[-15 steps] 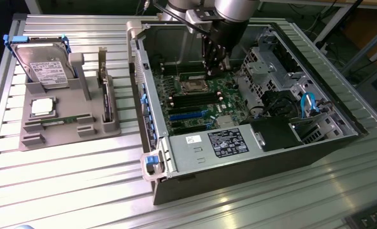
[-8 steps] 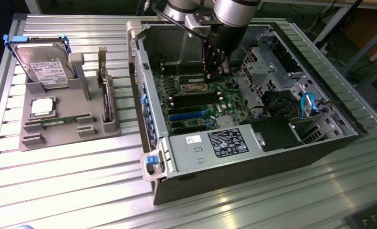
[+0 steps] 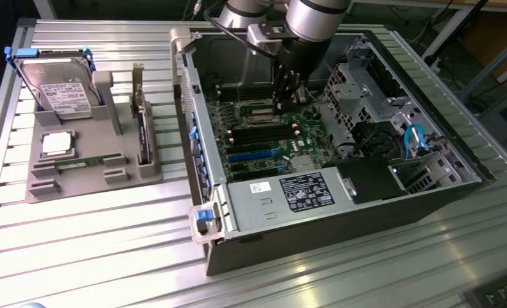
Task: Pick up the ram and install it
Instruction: 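Insert the ram into the slot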
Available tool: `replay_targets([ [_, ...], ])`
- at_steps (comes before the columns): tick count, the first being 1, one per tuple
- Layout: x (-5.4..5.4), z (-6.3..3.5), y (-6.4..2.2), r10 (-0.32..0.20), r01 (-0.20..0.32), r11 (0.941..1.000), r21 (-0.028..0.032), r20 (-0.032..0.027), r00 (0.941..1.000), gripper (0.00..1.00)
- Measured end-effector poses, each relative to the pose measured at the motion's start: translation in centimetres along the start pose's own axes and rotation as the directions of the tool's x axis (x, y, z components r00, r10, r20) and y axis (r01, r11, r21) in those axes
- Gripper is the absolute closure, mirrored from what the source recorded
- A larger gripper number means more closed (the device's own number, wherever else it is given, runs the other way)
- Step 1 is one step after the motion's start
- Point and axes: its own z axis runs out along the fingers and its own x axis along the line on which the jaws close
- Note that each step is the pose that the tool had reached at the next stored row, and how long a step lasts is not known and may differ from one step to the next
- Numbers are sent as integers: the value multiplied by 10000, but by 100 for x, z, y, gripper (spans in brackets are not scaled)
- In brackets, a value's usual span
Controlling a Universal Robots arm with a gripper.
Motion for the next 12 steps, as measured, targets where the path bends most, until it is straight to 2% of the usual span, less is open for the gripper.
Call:
replay_targets([
  [12, 5, 71, 17, -254, 254, 9997, -4, -20, 9997, 86],
])
